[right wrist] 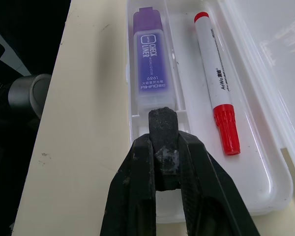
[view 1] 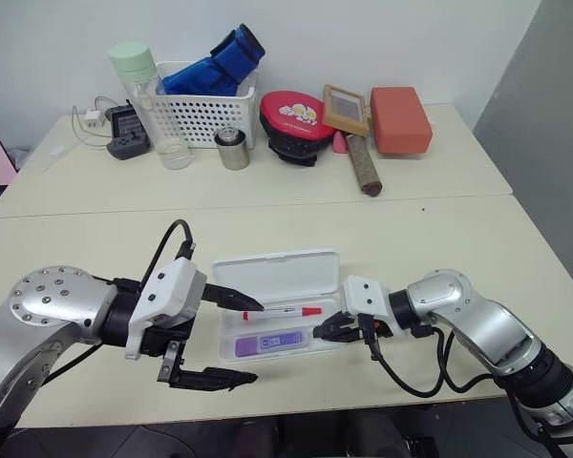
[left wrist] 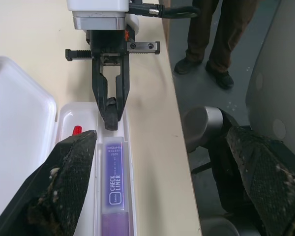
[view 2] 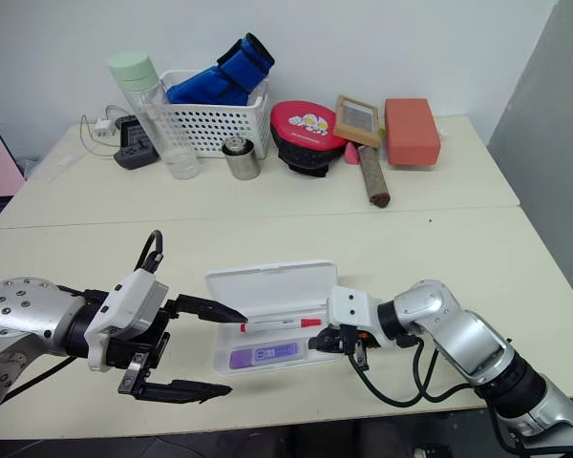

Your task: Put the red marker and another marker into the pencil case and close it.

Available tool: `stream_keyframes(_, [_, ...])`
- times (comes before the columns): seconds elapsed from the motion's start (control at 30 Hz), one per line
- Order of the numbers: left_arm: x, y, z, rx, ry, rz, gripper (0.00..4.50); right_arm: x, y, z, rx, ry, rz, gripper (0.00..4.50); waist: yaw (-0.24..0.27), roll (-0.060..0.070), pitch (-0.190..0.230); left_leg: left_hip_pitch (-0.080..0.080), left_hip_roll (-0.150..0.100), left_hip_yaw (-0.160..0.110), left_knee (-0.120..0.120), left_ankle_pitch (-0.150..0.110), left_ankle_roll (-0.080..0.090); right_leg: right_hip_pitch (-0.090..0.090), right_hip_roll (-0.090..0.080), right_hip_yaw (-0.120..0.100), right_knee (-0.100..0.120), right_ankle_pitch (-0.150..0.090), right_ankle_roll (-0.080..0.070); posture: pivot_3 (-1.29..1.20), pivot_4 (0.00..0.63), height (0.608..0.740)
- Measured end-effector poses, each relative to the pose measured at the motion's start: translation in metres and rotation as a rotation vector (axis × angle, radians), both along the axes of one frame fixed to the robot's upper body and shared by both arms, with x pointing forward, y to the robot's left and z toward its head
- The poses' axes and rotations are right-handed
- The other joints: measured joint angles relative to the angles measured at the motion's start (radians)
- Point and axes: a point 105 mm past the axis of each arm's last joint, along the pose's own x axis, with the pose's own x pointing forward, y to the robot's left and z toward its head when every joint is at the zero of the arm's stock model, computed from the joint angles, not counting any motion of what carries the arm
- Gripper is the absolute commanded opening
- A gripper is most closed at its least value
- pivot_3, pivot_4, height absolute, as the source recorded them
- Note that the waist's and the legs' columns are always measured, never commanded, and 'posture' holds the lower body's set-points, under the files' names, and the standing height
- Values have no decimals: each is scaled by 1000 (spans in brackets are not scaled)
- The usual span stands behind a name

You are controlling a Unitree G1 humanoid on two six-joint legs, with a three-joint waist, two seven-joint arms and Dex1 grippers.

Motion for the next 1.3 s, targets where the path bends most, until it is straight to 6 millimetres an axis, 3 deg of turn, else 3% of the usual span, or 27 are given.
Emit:
stream_keyframes(0.43, [1, -1, 0, -1, -2, -1, 4500, 2, -5, 4, 7, 8, -14, 4397, 0, 0, 0, 0, 0, 0, 0, 0, 0, 0, 0, 0, 0, 0, 0, 0, 150, 740])
stream_keyframes(0.63, [1, -1, 0, 0, 1, -1, 4500, 2, -5, 5, 11, 9, -13, 4464, 0, 0, 0, 0, 0, 0, 0, 0, 0, 0, 0, 0, 0, 0, 0, 0, 150, 740])
stream_keyframes(0.93, [5, -3, 5, -32, 1, 27, 4500, -1, -13, 30, 100, 43, -11, 4464, 0, 0, 0, 0, 0, 0, 0, 0, 0, 0, 0, 0, 0, 0, 0, 0, 150, 740])
stream_keyframes(1.07, [21, 9, 28, -133, -15, 156, 4500, 4, -22, 66, 257, 51, -55, 4464, 0, 0, 0, 0, 0, -1, 0, 0, 0, 0, 0, 0, 0, 0, 0, 0, 150, 740])
stream_keyframes(1.17, [27, 22, 47, -217, -32, 248, 4500, 16, -17, 93, 387, 29, -84, 4290, -8, 0, 1, 1, 1, 0, 0, 0, 0, 0, 0, 1, 1, 0, 0, 0, 150, 740])
stream_keyframes(1.3, [30, 36, 56, -275, -29, 330, 4500, 39, -19, 104, 439, 11, -162, 4290, -3, -1, 1, 1, 1, 0, 0, 0, 0, 0, 0, 0, 1, 0, 0, 0, 150, 740])
